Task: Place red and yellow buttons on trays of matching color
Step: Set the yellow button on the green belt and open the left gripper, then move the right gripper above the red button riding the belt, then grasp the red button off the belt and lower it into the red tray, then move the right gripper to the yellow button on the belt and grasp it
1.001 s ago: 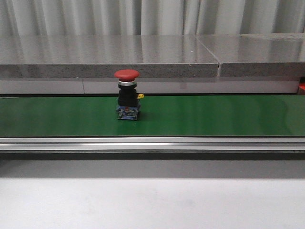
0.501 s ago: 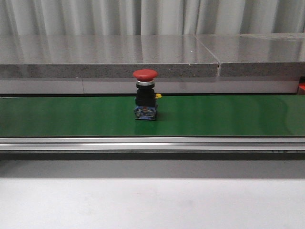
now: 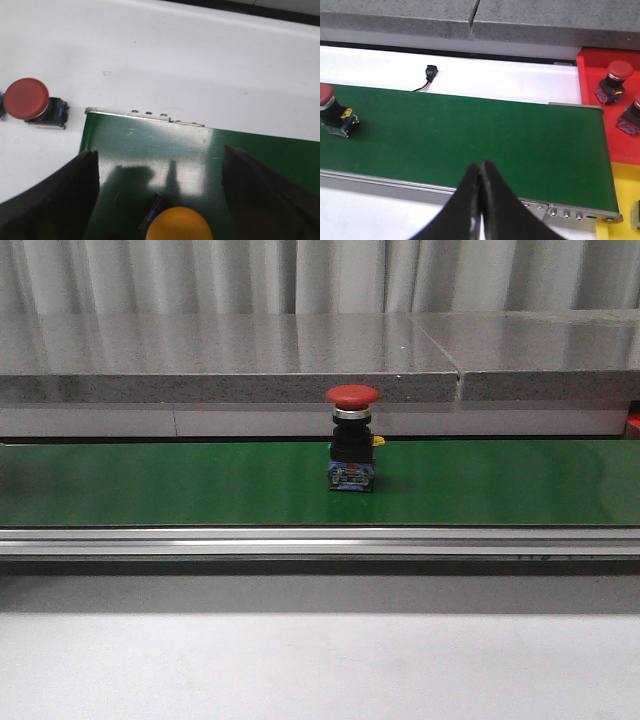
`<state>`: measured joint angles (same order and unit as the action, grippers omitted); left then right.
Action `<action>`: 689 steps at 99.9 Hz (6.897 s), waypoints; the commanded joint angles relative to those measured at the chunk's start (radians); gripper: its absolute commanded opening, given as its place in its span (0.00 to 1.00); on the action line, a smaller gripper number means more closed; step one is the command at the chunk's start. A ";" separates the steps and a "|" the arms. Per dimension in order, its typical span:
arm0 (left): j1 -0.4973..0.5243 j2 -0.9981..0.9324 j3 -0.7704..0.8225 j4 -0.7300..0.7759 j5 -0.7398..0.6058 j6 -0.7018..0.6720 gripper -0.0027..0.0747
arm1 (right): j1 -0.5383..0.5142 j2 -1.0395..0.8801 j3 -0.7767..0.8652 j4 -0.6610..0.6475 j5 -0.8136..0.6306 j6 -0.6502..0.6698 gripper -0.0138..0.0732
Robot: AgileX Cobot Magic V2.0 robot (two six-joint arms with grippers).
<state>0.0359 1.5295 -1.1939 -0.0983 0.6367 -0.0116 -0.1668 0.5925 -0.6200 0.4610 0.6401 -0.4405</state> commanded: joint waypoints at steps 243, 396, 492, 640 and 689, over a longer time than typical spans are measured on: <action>-0.158 -1.068 0.681 -0.016 -0.178 0.012 0.01 | 0.000 0.184 -0.084 0.044 0.010 -0.058 0.90; -0.158 -1.068 0.681 -0.016 -0.178 0.012 0.01 | 0.031 0.869 -0.504 0.046 -0.029 -0.110 0.36; -0.158 -1.068 0.681 -0.016 -0.178 0.012 0.01 | -0.384 1.323 -1.074 0.046 -0.131 -0.057 0.36; -0.158 -1.068 0.681 -0.016 -0.178 0.012 0.01 | -0.384 1.448 -1.239 0.083 -0.101 -0.057 0.91; -0.158 -1.068 0.681 -0.016 -0.178 0.012 0.01 | -0.322 1.132 -1.126 0.122 0.108 -0.058 0.91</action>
<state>-0.1134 0.4584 -0.4871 -0.0998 0.5326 0.0000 -0.5065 1.8449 -1.7740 0.5462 0.7733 -0.4920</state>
